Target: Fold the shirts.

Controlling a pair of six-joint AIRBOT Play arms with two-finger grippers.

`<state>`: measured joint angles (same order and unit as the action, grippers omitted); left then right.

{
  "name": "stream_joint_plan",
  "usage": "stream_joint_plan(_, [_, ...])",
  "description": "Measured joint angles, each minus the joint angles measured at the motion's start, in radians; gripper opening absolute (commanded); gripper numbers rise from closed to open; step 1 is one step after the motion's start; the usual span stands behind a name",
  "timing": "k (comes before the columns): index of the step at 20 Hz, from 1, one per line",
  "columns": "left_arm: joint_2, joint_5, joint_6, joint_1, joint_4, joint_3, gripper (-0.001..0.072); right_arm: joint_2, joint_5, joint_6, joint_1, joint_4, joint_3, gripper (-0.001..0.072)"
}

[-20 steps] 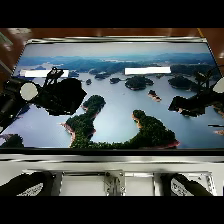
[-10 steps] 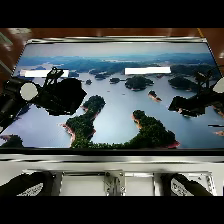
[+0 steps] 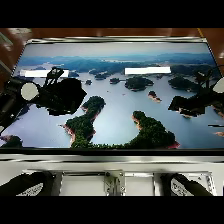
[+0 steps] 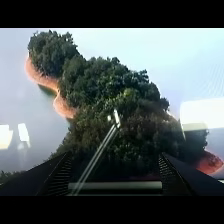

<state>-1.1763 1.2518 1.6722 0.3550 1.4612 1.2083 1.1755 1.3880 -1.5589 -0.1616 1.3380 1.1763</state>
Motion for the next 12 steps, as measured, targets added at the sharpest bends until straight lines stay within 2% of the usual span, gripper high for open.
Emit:
stream_joint_plan(3, [-0.02,-0.033,0.002,0.0,-0.014,0.0,0.0699,0.0,-0.036,0.004,0.0,-0.006,0.0,0.0667])
stream_joint_plan(6, [-0.075,-0.074,0.043,-0.04,0.05,0.026,0.07,0.0,-0.064,0.028,0.0,-0.009,0.0,0.0667])
stream_joint_plan(9, [-0.189,-0.09,0.072,-0.163,0.113,0.132,0.0701,0.001,-0.098,0.039,0.0,-0.012,0.0,0.0667])
stream_joint_plan(12, [-0.343,-0.079,0.079,-0.289,0.1,0.263,0.0709,0.001,-0.126,0.045,0.0,-0.012,0.0,0.0667])
